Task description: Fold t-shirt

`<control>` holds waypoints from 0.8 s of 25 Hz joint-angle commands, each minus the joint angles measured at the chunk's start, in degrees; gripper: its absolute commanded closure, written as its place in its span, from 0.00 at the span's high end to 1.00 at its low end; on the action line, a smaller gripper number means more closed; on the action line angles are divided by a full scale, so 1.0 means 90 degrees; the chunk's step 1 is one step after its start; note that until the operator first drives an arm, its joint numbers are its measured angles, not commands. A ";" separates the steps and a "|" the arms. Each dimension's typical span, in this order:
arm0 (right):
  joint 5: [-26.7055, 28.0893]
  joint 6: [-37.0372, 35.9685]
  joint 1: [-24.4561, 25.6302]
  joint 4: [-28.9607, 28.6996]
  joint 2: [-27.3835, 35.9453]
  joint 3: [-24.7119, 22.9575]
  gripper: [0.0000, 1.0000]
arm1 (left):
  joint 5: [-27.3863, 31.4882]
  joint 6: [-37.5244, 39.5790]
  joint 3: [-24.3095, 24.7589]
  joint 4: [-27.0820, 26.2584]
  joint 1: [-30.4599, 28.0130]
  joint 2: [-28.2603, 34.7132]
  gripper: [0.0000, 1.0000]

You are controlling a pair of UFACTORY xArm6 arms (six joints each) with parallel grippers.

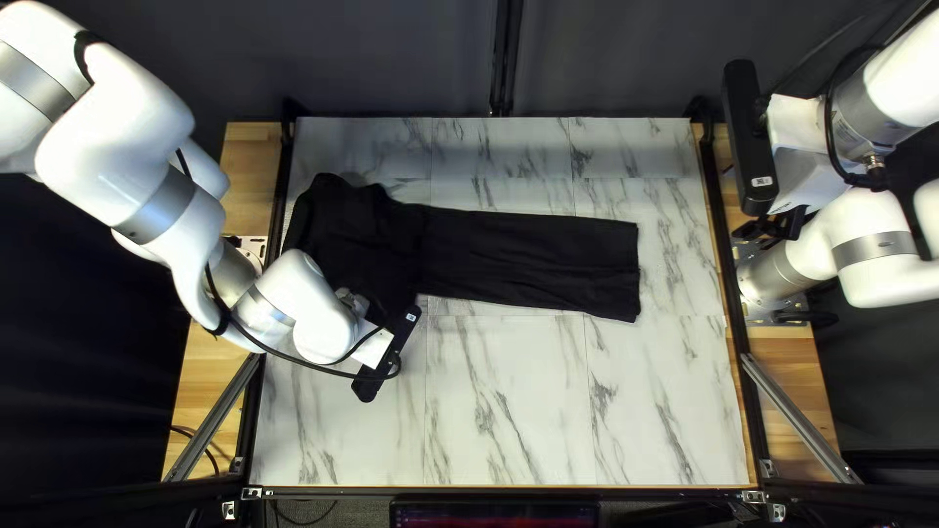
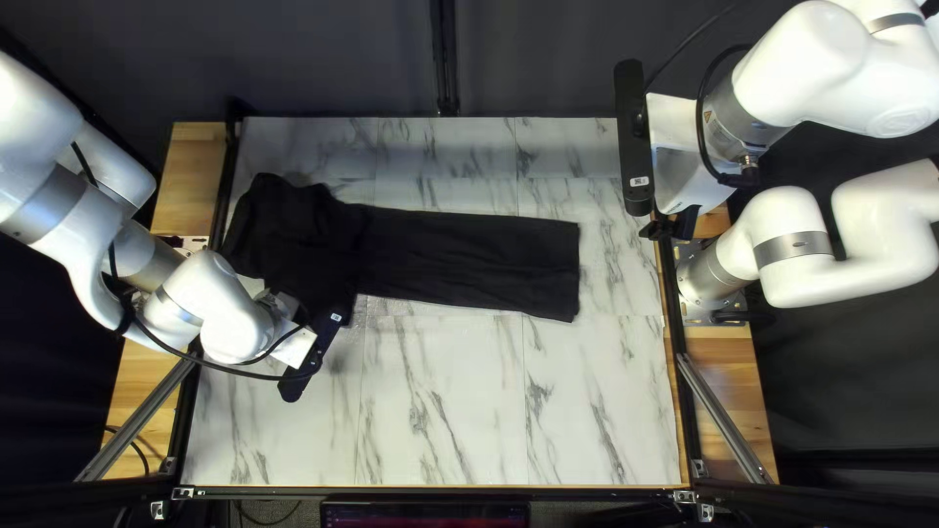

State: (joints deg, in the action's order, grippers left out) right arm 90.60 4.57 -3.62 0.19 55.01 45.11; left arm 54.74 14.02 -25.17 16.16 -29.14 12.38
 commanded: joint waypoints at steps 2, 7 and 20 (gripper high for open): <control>0.0000 0.0000 0.0000 0.0000 0.0000 0.0000 1.00 | 0.0818 -0.0177 -0.0107 0.0278 0.0197 0.0792 0.00; 0.0000 0.0000 0.0000 0.0000 0.0000 0.0000 1.00 | 0.1119 -0.0587 0.0152 0.0572 0.0715 0.1618 0.00; 0.0000 0.0000 0.0000 0.0000 0.0000 0.0000 1.00 | 0.0628 -0.2252 0.0800 0.0942 0.2932 0.2713 0.00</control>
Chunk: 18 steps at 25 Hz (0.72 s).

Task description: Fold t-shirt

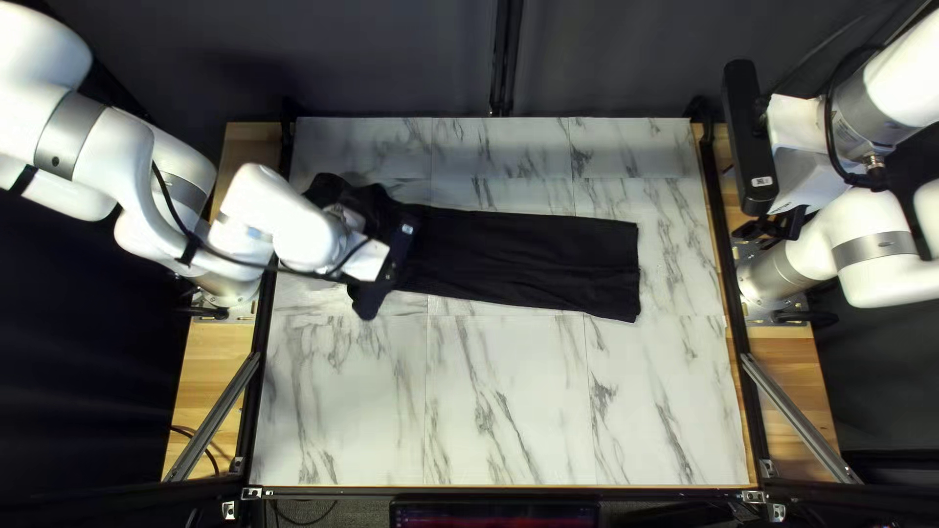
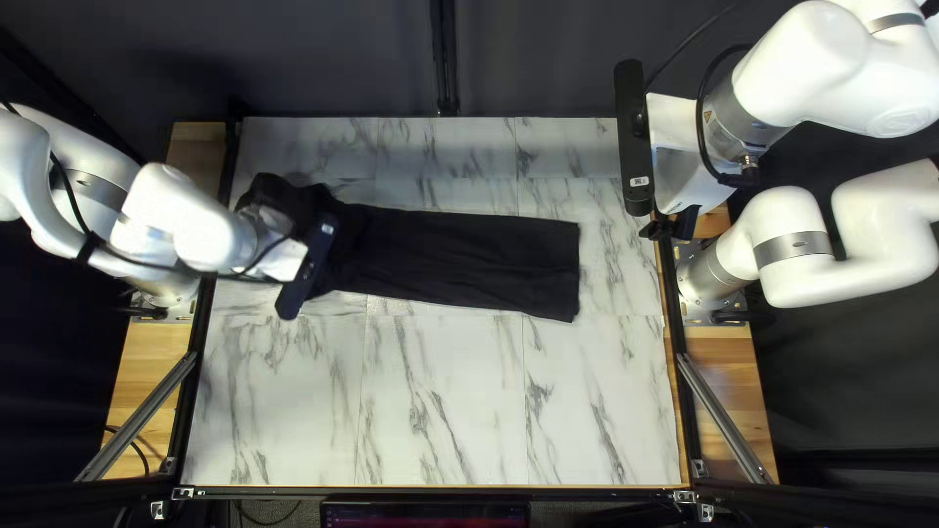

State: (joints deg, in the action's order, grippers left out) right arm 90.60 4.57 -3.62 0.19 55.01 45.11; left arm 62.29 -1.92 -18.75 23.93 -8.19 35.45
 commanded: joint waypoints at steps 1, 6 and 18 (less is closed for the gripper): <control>0.0000 0.0000 0.0000 0.0000 0.0000 0.0000 1.00 | -0.0272 -0.0612 0.0095 0.0101 0.0794 0.0163 0.00; 0.0000 0.0000 0.0000 0.0000 0.0000 0.0000 1.00 | -0.0624 -0.1219 -0.0006 0.0182 0.1707 0.0047 0.00; 0.0000 0.0000 0.0000 0.0000 0.0000 0.0000 1.00 | -0.1286 -0.2008 -0.0352 0.0292 0.2942 -0.0477 0.00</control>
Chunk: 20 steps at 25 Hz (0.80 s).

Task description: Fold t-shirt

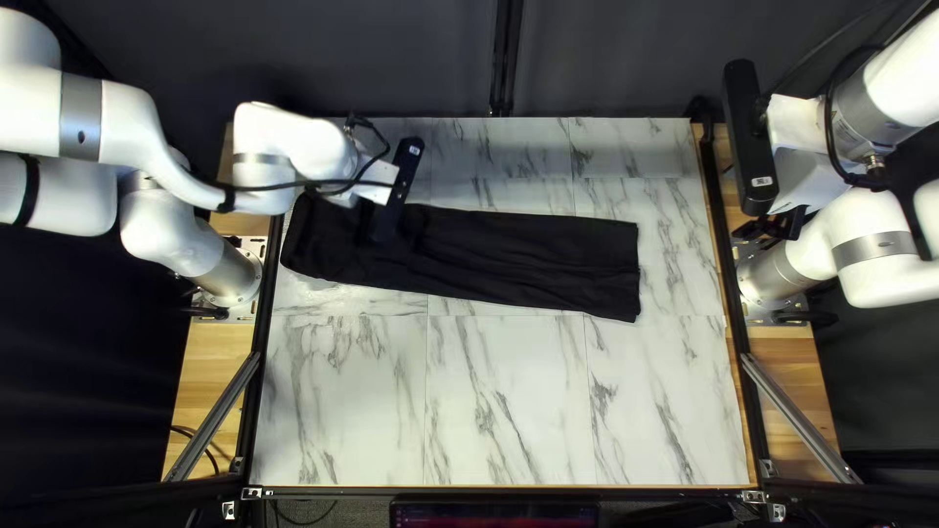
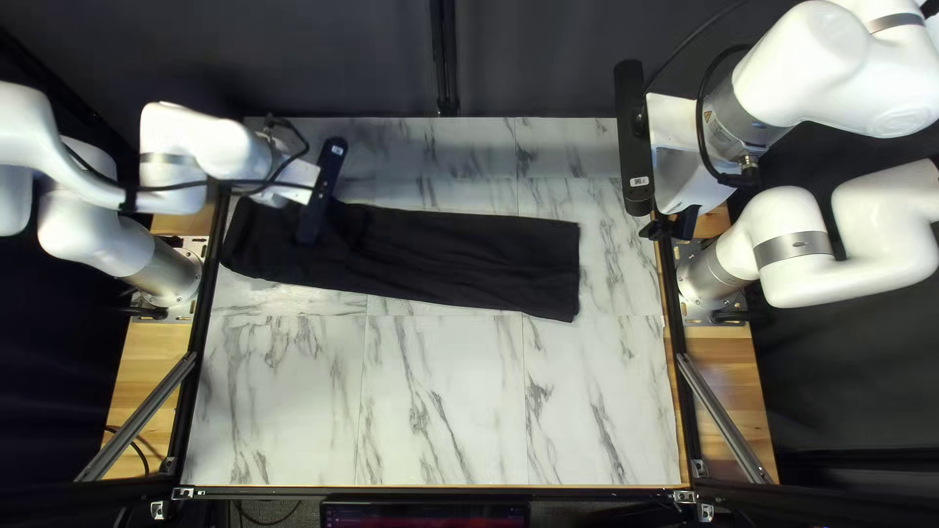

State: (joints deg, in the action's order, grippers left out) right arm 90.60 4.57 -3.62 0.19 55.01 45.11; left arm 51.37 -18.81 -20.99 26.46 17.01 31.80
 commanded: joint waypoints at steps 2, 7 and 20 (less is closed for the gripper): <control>0.0000 0.0000 0.0000 0.0000 0.0000 0.0000 1.00 | -0.0075 -0.0170 -0.0176 0.0023 0.0161 -0.0096 0.01; 0.0000 0.0000 0.0000 0.0000 0.0000 0.0000 1.00 | -0.0215 -0.0052 -0.0071 0.0066 0.0093 -0.0124 0.05; 0.0000 0.0000 0.0000 0.0000 0.0000 0.0000 1.00 | -0.0009 0.1425 0.0488 0.0126 -0.1164 -0.0006 0.72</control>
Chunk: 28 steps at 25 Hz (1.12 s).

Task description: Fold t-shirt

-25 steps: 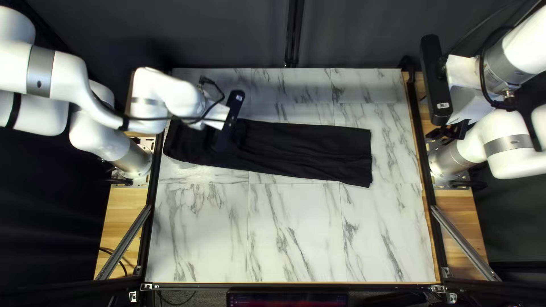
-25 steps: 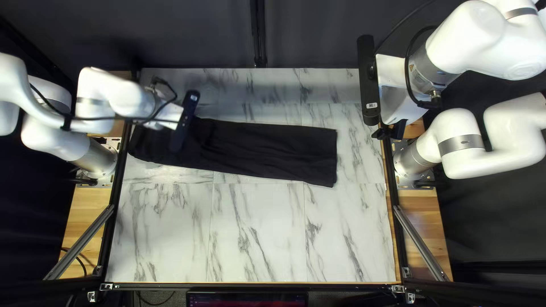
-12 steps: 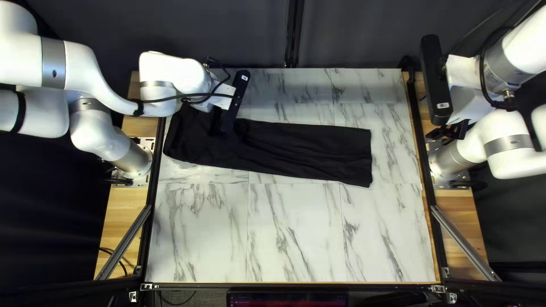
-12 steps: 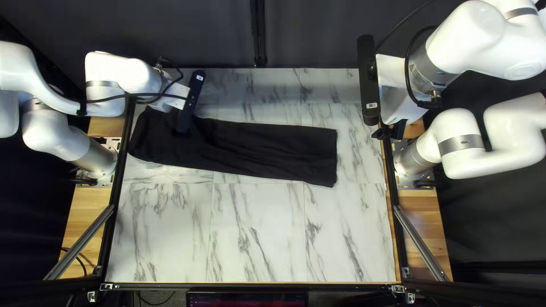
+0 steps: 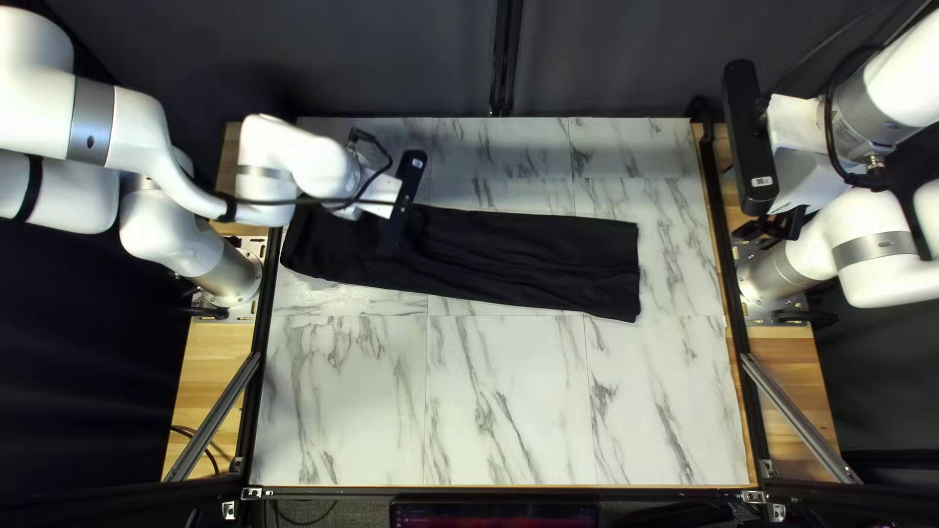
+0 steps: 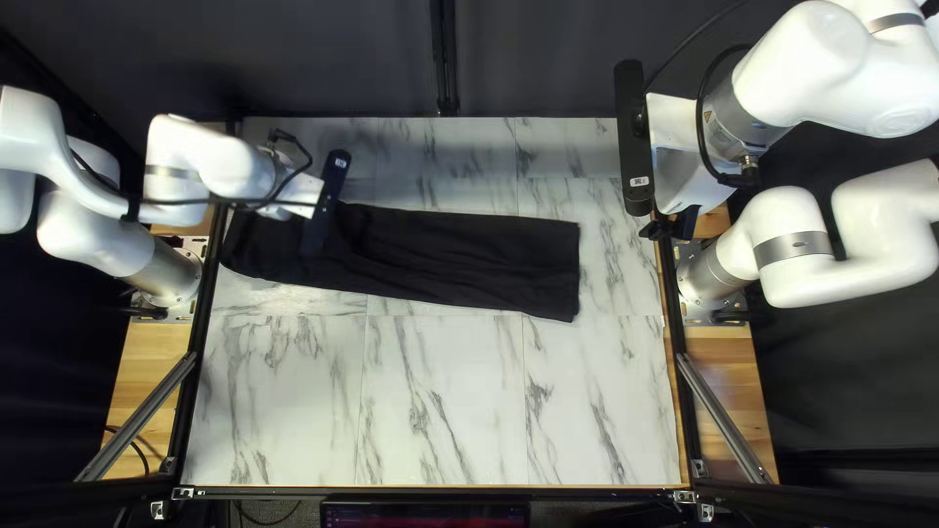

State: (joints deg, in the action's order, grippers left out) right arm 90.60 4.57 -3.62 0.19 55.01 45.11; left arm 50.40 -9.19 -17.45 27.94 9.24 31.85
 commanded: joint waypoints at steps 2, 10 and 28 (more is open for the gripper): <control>0.0000 0.0000 0.0000 0.0000 0.0000 0.0000 1.00 | 0.0263 0.0675 0.0074 -0.0051 -0.0545 -0.0091 1.00; 0.0000 0.0000 0.0000 0.0000 0.0000 0.0000 1.00 | 0.0703 0.1970 -0.0261 -0.0159 -0.1825 -0.0505 1.00; 0.0000 0.0000 0.0000 0.0000 0.0000 0.0000 1.00 | -0.0540 0.3020 0.0022 0.0338 -0.1096 -0.1602 0.05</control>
State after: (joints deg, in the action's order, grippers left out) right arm 90.60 4.57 -3.62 0.19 55.01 45.11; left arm 47.28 18.67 -17.96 30.51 -2.55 17.94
